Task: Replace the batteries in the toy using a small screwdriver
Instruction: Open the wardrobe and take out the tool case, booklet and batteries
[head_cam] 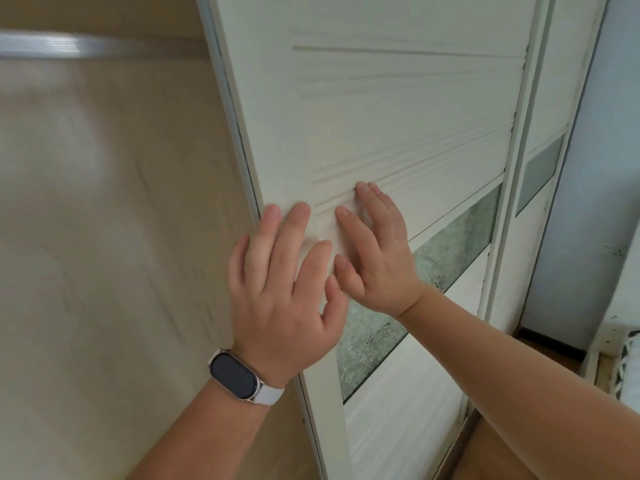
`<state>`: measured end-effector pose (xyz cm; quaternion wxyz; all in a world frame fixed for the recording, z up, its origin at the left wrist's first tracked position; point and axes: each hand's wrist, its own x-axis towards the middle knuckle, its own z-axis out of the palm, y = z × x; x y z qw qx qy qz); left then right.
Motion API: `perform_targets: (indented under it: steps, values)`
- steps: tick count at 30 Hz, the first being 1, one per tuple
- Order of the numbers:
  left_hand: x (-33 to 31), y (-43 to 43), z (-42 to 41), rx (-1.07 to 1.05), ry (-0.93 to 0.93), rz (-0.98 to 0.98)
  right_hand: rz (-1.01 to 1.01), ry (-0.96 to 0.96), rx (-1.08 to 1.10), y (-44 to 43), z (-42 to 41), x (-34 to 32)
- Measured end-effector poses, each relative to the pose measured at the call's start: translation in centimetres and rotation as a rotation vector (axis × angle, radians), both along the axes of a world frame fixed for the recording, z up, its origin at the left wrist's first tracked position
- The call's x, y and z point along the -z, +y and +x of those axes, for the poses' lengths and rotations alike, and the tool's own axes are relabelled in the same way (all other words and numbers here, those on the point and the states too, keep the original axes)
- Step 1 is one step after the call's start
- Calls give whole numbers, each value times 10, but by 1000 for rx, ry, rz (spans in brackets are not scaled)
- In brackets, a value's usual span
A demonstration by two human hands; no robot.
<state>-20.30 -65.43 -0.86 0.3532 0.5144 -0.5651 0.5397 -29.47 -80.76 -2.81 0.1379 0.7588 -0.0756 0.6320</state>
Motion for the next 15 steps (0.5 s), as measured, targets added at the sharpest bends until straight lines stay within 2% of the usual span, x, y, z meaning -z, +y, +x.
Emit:
perform_targets:
  steps: [8,11,15]
  values:
    - [0,50,17,52,26,127,216,189,140,57,-32,-13]
    - [12,77,36,10,55,213,221,272,132,88,-39,-13]
    - [32,112,70,-15,113,338,170,282,121,129,-38,-7]
